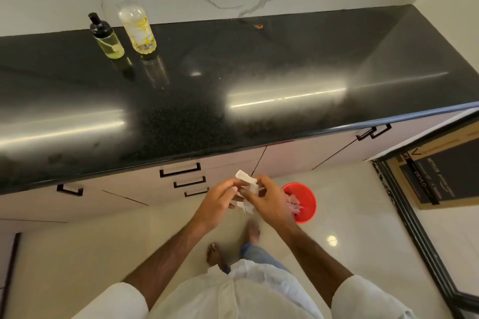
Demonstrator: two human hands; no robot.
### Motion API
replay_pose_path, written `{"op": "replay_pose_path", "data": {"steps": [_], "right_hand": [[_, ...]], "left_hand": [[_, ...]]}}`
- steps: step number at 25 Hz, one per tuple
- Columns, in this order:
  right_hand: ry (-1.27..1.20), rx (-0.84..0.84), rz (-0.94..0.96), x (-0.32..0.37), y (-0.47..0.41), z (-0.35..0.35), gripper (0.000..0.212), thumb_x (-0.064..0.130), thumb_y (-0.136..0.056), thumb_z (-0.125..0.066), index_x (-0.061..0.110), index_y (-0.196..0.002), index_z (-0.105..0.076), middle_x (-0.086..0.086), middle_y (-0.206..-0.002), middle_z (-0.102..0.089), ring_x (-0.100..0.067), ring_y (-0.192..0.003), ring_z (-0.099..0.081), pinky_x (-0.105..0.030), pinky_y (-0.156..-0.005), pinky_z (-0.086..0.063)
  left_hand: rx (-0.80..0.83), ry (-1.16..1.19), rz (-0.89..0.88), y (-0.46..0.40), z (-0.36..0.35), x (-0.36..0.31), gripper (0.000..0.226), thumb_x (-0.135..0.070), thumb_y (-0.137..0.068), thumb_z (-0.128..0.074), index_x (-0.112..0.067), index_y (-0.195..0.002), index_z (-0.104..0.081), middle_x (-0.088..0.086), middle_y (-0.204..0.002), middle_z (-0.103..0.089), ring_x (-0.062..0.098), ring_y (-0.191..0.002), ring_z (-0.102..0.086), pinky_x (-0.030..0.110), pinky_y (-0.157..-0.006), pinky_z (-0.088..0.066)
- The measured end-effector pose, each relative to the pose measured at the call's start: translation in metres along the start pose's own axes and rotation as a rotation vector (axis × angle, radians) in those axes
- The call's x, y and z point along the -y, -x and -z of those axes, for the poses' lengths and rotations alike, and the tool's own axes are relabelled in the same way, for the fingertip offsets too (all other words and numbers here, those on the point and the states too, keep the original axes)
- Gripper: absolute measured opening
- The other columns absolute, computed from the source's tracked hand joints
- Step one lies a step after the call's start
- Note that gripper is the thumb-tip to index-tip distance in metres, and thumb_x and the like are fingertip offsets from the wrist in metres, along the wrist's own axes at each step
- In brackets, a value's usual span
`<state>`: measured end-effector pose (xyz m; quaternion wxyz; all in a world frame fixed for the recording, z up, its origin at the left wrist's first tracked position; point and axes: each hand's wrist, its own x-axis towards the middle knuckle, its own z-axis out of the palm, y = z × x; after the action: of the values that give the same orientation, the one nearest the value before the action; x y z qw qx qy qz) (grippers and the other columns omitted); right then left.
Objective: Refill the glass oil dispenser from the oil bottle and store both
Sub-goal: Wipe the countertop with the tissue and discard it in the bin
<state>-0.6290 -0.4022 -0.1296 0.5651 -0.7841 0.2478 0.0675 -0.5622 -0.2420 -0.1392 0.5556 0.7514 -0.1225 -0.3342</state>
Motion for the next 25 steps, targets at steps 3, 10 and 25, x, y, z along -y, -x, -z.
{"op": "replay_pose_path", "data": {"steps": [3, 10, 25], "right_hand": [[-0.185, -0.061, -0.155, -0.014, 0.002, 0.008, 0.013, 0.017, -0.097, -0.071, 0.020, -0.107, -0.063, 0.006, -0.098, -0.071, -0.020, -0.094, -0.071, -0.018, -0.065, -0.057], [-0.655, -0.020, -0.275, -0.042, 0.001, 0.053, 0.049, 0.012, -0.088, -0.081, 0.007, -0.129, -0.054, -0.012, -0.119, -0.073, -0.026, -0.099, -0.076, -0.040, -0.079, -0.064], [-0.156, -0.015, -0.275, -0.237, -0.070, 0.200, 0.009, 0.010, -0.089, -0.078, 0.014, -0.082, -0.074, 0.006, -0.070, -0.067, -0.004, -0.065, -0.059, -0.043, -0.066, -0.055]], "left_hand": [[-0.074, -0.166, -0.078, 0.003, -0.004, 0.002, 0.020, -0.014, -0.102, -0.054, -0.026, -0.116, -0.061, -0.007, -0.109, -0.067, 0.010, -0.093, -0.068, 0.017, -0.073, -0.052], [0.054, -0.031, 0.066, -0.024, -0.036, -0.009, 0.038, -0.014, -0.090, -0.075, -0.031, -0.111, -0.048, 0.000, -0.114, -0.061, 0.016, -0.096, -0.068, 0.031, -0.076, -0.061], [0.105, -0.461, 0.019, -0.179, -0.247, 0.048, 0.026, -0.005, -0.078, -0.082, -0.019, -0.099, -0.077, 0.000, -0.093, -0.065, -0.001, -0.075, -0.060, 0.012, -0.072, -0.044]]}}
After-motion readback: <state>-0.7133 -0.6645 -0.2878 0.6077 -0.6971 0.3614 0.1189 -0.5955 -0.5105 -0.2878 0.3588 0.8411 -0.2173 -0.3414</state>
